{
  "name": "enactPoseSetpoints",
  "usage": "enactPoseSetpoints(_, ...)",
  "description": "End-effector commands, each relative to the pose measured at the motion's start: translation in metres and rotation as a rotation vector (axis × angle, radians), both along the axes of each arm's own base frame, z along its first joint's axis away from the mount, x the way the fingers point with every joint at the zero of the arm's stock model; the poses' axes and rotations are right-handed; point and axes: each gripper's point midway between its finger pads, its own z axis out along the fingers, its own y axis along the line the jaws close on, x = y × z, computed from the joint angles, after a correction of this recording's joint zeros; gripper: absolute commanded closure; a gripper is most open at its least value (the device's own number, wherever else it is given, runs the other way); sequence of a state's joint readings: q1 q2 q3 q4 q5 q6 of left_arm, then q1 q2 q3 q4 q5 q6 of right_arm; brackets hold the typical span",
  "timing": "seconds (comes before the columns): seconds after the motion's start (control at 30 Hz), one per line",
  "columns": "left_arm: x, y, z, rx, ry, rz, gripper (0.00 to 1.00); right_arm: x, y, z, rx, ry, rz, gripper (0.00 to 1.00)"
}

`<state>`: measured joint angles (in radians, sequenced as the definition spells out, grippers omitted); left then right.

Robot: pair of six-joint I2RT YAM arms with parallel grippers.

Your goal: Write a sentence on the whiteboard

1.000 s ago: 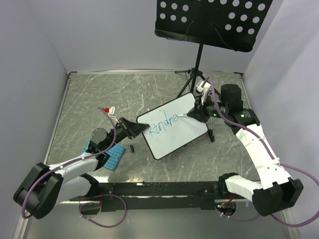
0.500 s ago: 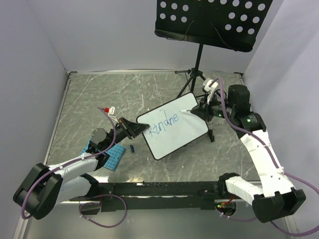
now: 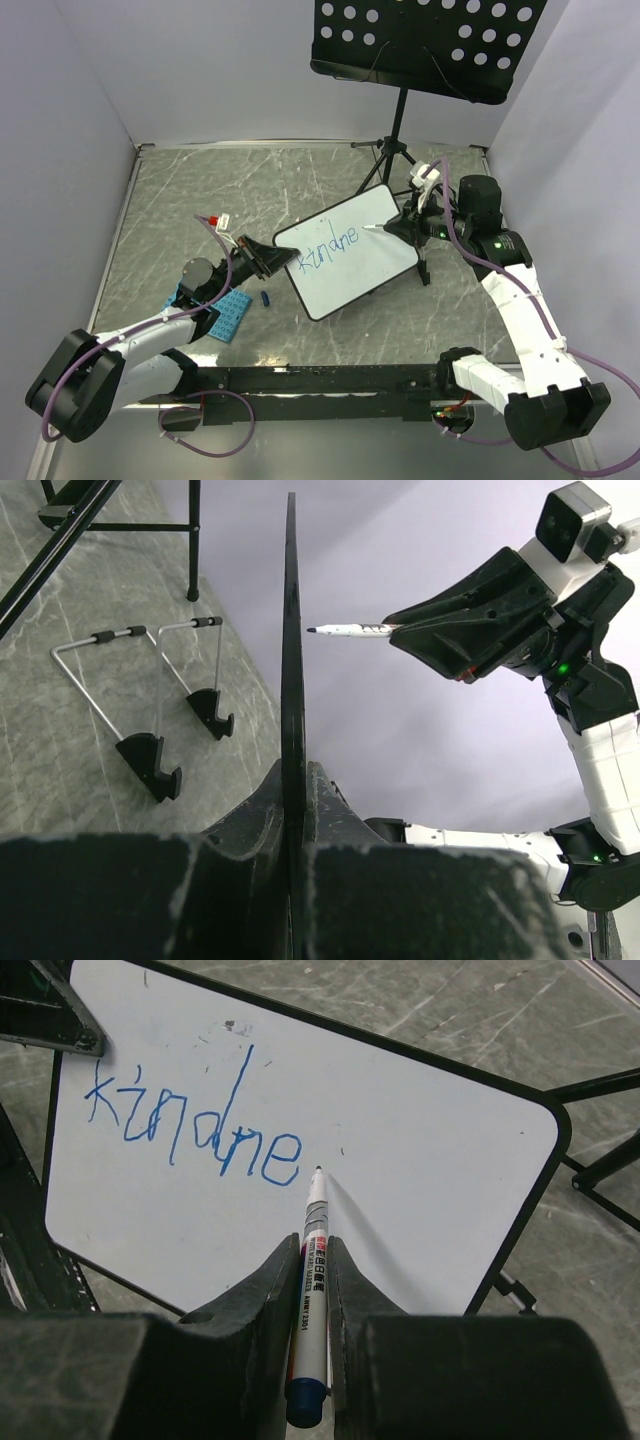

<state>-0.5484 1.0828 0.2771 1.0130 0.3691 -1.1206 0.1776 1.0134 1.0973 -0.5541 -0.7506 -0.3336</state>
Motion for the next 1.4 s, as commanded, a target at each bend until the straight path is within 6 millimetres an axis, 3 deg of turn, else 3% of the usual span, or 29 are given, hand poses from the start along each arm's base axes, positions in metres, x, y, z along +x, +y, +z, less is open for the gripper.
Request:
enactPoseSetpoints(0.0, -0.013, 0.008, 0.061, -0.148, -0.176, -0.01, 0.99, 0.005, 0.0, 0.015, 0.022, -0.07, 0.0, 1.0)
enactPoseSetpoints(0.9, -0.012, 0.006, 0.064, -0.16, -0.179, -0.025, 0.99, 0.021, 0.001, 0.008, 0.033, -0.033, -0.02, 1.0)
enactPoseSetpoints(1.2, -0.011, 0.004, 0.064, -0.157, -0.177, -0.028, 0.99, 0.009, 0.013, 0.005, 0.051, 0.001, 0.069, 1.0)
enactPoseSetpoints(1.37, -0.008, 0.004, 0.064, -0.157, -0.174, -0.022, 0.99, 0.007, 0.009, -0.006, 0.024, 0.02, 0.061, 1.0)
